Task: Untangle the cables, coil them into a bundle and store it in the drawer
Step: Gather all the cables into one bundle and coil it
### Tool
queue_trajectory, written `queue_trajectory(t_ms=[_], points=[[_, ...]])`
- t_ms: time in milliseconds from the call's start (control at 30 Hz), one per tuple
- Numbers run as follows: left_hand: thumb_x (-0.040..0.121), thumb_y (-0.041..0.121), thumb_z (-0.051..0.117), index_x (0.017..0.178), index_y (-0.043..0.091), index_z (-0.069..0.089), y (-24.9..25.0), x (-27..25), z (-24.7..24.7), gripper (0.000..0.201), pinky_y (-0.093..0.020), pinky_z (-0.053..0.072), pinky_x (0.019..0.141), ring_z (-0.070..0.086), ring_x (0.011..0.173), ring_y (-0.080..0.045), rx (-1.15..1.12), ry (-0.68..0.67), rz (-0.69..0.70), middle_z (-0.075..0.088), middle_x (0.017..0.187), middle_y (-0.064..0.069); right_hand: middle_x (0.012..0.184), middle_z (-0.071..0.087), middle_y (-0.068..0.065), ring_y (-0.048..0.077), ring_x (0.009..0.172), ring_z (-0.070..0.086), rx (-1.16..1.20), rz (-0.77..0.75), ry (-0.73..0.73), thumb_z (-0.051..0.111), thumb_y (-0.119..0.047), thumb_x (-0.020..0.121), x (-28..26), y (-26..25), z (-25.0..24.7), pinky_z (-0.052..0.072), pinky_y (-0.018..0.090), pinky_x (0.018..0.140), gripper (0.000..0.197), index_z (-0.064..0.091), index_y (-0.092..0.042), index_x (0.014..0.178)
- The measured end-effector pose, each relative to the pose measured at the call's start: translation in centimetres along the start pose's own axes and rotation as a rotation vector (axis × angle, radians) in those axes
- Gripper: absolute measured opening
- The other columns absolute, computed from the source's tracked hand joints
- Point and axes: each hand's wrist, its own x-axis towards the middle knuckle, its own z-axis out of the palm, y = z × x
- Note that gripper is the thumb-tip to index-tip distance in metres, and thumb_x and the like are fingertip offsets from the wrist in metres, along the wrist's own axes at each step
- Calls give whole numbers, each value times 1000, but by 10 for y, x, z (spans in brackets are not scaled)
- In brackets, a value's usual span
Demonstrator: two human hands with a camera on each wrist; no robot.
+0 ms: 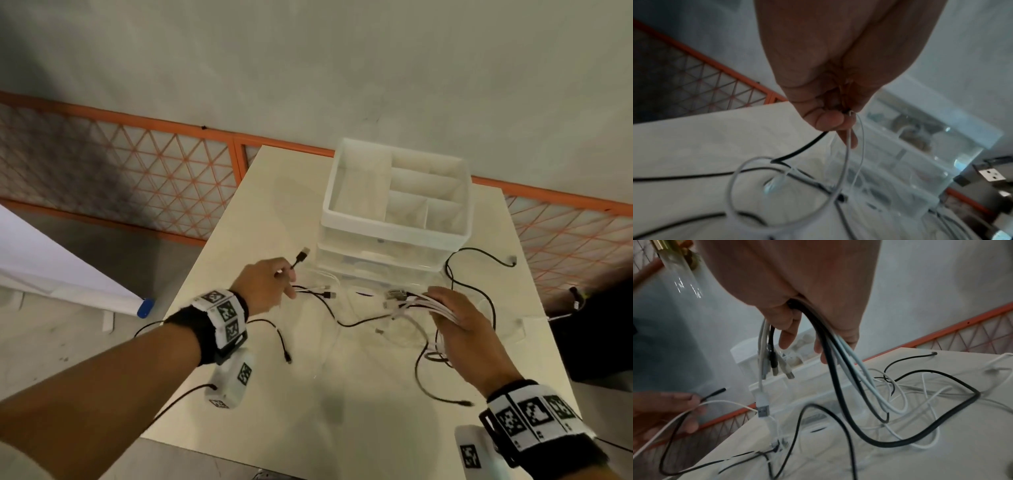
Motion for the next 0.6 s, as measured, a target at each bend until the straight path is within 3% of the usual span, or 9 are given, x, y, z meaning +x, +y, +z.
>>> queue_trajectory(t_ms=[67, 133, 300, 467, 600], points=[[97, 16, 44, 88, 16, 56, 10, -4, -13, 15, -25, 37, 44, 48, 48, -18, -76, 4, 38, 78, 77, -4, 103, 67, -8, 11, 90, 58, 16, 9, 27, 47, -8, 102, 3, -3, -4, 42, 23, 73, 38, 66, -41, 94], [101, 14, 42, 89, 12, 46, 22, -10, -22, 12, -27, 36, 45, 45, 48, -19, -188, 5, 71, 77, 78, -10, 95, 72, -2, 15, 77, 62, 83, 21, 22, 43, -9, 103, 7, -10, -7, 43, 26, 67, 33, 70, -24, 92], [104, 6, 41, 91, 7, 44, 48, -26, -35, 13, -28, 47, 54, 53, 57, -19, -456, -22, 119, 75, 90, -20, 87, 75, 10, 23, 67, 65, 223, -64, -13, 41, -15, 107, 15, -31, -2, 47, 41, 72, 36, 66, -2, 85], [101, 0, 41, 97, 7, 48, 64, -38, -33, 10, -29, 49, 59, 55, 64, -22, -634, -84, 141, 71, 87, -21, 90, 76, 11, 24, 72, 66, 268, -145, -78, 40, -18, 107, 16, -50, 12, 47, 39, 71, 37, 66, -3, 86], [97, 1, 51, 99, 9, 49, 77, -45, -22, 9, -33, 55, 66, 57, 68, -24, -750, -192, 108, 62, 79, -13, 103, 78, 5, 24, 92, 72, 329, -213, -150, 42, -26, 105, 18, -66, 31, 50, 41, 77, 32, 65, -8, 91]])
